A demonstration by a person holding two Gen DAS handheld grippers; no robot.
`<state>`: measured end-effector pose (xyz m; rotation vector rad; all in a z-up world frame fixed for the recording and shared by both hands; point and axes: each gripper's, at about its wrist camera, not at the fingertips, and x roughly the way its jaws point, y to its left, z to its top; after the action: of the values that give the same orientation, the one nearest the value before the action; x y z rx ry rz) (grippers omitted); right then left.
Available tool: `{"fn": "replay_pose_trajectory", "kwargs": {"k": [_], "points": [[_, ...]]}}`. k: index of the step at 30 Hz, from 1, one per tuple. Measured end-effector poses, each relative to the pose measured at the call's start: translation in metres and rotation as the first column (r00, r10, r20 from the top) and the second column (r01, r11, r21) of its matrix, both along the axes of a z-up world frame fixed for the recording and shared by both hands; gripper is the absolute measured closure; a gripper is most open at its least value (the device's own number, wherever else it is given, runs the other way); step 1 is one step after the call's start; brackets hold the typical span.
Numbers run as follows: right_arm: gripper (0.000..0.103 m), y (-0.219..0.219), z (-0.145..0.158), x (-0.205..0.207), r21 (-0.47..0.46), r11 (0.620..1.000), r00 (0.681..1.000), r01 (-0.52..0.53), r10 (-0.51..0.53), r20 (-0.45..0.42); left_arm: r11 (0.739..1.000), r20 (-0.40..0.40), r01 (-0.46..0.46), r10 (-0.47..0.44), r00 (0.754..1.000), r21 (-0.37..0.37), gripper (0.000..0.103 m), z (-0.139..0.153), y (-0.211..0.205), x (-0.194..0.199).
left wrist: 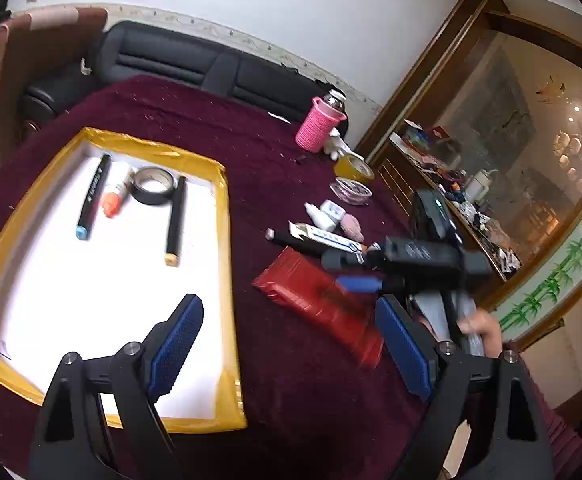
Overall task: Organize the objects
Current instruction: 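Grasp the red snack packet with left gripper while right gripper reaches for a red-capped marker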
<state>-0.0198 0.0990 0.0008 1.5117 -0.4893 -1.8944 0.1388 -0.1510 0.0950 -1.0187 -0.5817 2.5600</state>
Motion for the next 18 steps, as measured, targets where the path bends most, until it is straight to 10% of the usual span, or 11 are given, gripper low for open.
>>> {"fn": "replay_pose_trajectory", "kwargs": {"k": [10,18], "points": [[0.018,0.062,0.014,0.061,-0.101,0.985,0.978,0.137,-0.151,-0.147,0.992,0.176,0.119,-0.111,0.978,-0.032,0.016,-0.039,0.072,-0.016],[0.017,0.111,0.035,0.089,-0.148,0.961,0.938,0.233,-0.262,-0.225,0.985,0.242,-0.054,0.093,0.966,-0.165,0.016,-0.062,0.109,-0.057]]}}
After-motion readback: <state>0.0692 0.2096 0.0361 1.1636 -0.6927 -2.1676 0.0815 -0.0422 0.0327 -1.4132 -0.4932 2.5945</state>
